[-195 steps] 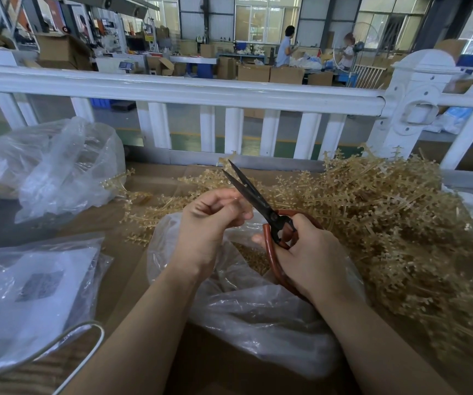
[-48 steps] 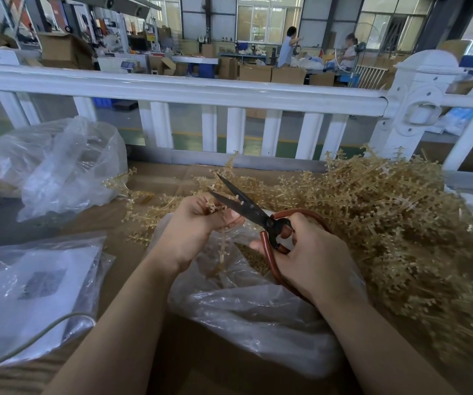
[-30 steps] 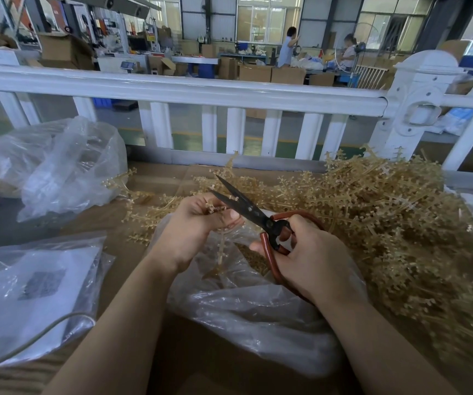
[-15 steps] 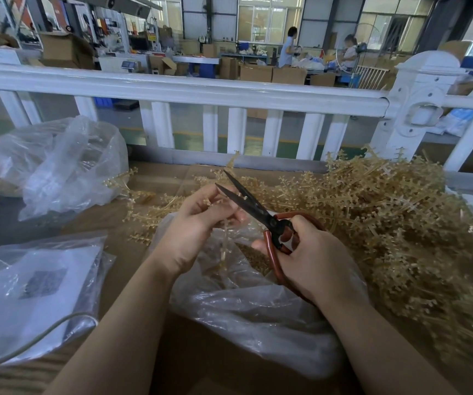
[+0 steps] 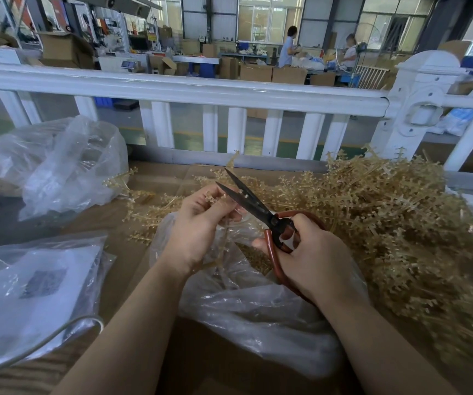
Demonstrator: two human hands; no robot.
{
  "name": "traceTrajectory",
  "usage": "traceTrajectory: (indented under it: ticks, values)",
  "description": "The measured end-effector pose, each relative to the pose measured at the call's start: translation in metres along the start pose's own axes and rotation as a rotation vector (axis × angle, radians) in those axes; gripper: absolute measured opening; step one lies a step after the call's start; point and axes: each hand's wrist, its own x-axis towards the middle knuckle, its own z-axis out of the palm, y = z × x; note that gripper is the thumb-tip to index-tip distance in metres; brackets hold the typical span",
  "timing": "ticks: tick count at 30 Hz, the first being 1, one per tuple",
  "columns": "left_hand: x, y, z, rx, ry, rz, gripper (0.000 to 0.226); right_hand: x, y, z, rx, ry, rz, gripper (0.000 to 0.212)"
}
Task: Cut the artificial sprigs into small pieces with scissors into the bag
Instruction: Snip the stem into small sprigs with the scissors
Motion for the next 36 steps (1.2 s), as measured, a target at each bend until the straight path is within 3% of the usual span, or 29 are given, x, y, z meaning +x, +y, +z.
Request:
traceTrajectory:
  ticks: [9,23,26,36]
  values:
    - [0.0015,-0.0066,0.0059,-0.13,0.02,-0.011,0.016,-0.0009,0.0002,-0.0005,0.043,0.004,-0.022,0.074]
    - [0.0013,-0.0075,0.0065,-0.072,0.062,0.05,0.026,-0.0011,0.0009,0.0006,0.047,0.054,-0.041,0.069]
    - [0.0014,-0.007,0.006,-0.069,0.062,0.051,0.022,-0.0015,0.0005,0.0015,0.086,0.092,-0.061,0.056]
    - [-0.0001,-0.0044,0.004,-0.034,0.057,0.038,0.018,-0.001,0.0027,0.0017,0.115,0.053,-0.052,0.058]
